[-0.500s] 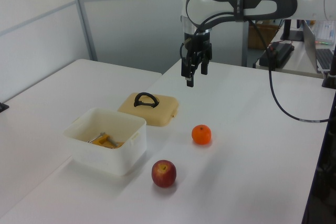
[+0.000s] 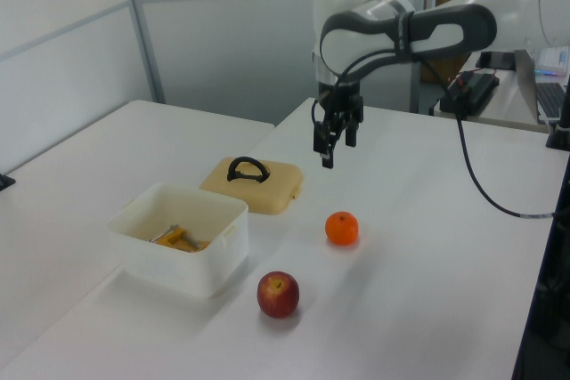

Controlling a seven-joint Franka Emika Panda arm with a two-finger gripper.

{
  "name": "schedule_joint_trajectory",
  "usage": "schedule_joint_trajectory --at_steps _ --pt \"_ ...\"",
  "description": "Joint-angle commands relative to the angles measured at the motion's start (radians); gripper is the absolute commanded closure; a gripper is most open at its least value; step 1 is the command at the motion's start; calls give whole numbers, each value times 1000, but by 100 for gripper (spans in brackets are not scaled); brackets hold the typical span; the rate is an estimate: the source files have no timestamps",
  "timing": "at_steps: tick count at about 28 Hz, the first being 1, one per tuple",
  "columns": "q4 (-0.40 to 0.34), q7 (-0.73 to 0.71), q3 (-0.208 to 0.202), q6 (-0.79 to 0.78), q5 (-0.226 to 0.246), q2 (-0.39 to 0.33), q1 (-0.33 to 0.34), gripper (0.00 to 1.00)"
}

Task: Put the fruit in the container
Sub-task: 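Lower the open gripper down onto the orange tangerine, then close the gripper around the tangerine and lift it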

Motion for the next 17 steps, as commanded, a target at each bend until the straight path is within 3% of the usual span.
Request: schedule_joint_trajectory --at_steps 1,8,17 --pt "-90 -16 -4 65 -26 -15 3 0" --pt "-194 13 -1 195 -81 1 7 0" --pt "-197 131 2 292 -169 103 17 0"
